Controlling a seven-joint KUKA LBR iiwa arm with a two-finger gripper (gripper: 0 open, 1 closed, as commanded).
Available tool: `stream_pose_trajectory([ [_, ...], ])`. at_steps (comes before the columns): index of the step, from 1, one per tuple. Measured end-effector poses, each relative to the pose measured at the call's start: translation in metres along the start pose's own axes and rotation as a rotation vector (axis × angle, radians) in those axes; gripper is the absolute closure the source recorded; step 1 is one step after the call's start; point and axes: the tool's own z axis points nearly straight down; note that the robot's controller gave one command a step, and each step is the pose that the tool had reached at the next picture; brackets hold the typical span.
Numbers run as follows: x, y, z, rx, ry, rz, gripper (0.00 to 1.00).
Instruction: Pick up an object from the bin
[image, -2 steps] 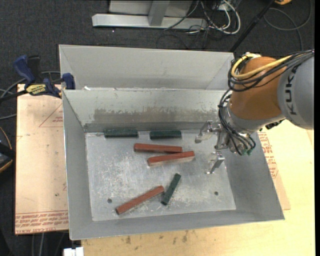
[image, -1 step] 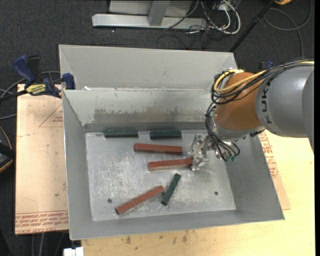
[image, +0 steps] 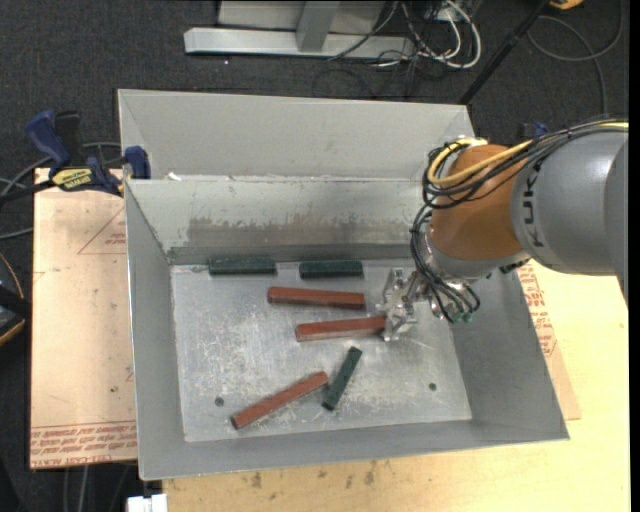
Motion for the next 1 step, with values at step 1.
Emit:
stream_pose_trajectory([
  [1, 0.039, 0.0079, -0.1454, -0.001, 0.012, -0.063, 1.0],
])
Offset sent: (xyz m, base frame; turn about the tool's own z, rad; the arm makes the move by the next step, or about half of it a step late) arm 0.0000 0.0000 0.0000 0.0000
